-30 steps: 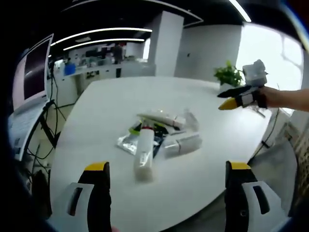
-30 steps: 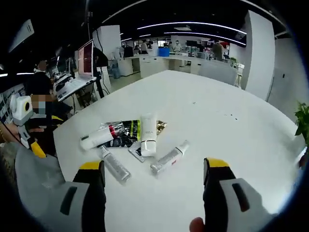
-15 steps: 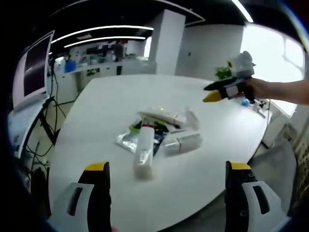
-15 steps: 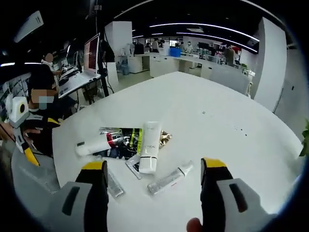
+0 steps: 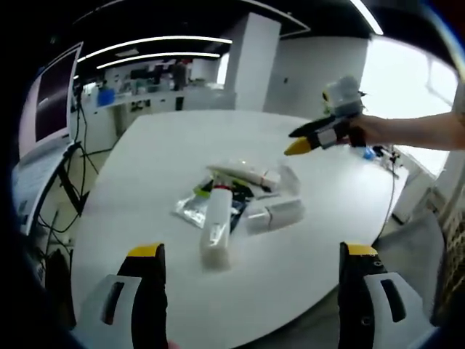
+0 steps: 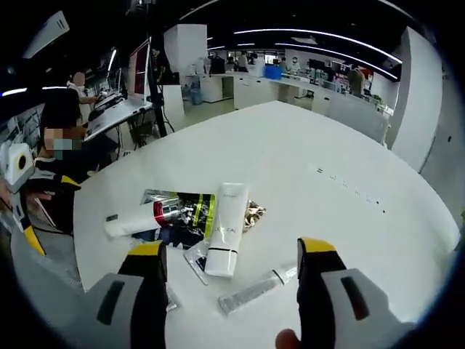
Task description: Arrange the skincare products in the storage area until every visible bottle or jar stands upright without overlapping.
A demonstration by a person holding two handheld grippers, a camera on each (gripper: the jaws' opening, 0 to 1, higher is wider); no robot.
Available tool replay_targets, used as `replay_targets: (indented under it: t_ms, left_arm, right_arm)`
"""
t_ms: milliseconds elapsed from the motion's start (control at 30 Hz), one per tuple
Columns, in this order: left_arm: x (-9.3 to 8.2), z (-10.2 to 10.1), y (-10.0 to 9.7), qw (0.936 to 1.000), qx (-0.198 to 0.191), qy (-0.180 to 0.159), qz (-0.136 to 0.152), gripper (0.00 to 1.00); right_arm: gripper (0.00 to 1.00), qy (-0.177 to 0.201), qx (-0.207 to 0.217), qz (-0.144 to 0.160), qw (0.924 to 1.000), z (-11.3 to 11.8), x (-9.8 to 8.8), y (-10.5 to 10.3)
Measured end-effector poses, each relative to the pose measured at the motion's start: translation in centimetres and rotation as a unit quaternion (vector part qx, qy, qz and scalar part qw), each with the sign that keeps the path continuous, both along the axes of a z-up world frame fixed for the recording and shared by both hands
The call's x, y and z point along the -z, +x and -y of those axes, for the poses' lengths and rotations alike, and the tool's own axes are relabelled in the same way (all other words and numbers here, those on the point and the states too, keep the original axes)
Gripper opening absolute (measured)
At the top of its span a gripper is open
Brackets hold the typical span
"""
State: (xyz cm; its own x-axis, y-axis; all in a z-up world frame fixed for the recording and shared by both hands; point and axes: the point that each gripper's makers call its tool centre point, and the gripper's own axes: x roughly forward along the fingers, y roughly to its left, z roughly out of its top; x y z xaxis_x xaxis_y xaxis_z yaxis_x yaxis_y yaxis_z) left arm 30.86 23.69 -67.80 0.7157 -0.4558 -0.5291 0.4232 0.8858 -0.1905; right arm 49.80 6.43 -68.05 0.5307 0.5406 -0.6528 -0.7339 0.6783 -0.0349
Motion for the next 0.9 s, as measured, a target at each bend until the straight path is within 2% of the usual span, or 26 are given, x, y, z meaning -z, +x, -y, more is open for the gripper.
replay_targets:
  t_ms: [133, 600, 900]
  left_arm:
    - [0.1, 0.0, 0.0, 1.0000, 0.000, 0.001, -0.001, 0.97]
    - [0.1, -0.3, 0.2, 0.9999, -0.010, -0.007, -0.006, 0.97]
    - [0.3, -0.3, 0.2, 0.9999, -0.008, -0.006, -0.010, 0.97]
  right_arm:
    - [0.72, 0.003, -0.005, -0.007, 1.0000, -0.8, 0.4, 0.5]
    - [0.67, 0.000, -0.007, -0.052, 0.9986, -3.2, 4.0, 2.3]
    - [0.62, 0.009, 0.016, -0.083, 0.9964, -4.1, 6.1, 3.7]
